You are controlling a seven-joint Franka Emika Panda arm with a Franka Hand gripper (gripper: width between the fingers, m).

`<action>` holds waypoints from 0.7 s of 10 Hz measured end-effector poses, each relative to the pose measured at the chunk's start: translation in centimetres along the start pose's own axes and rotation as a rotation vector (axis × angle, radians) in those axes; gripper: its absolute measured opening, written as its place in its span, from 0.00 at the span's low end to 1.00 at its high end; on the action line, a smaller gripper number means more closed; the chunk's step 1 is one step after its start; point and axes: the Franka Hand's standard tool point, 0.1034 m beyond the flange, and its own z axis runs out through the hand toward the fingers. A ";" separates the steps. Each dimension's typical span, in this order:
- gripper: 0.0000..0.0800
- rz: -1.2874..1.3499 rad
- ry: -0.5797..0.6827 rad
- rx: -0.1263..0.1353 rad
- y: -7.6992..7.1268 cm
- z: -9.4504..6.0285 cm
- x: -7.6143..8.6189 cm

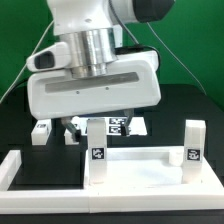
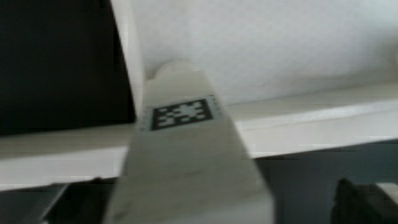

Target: Assemble desk

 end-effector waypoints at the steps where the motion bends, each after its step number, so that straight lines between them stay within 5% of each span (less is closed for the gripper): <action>1: 0.65 -0.003 0.001 -0.003 0.2 0.0 0.0; 3: 0.39 0.142 0.003 -0.010 0.8 0.0 0.0; 7: 0.38 0.793 -0.039 -0.011 0.7 0.1 -0.4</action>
Offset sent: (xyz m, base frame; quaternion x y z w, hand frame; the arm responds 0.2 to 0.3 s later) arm 0.0000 0.0000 0.0000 0.0000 0.0000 0.1296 0.9916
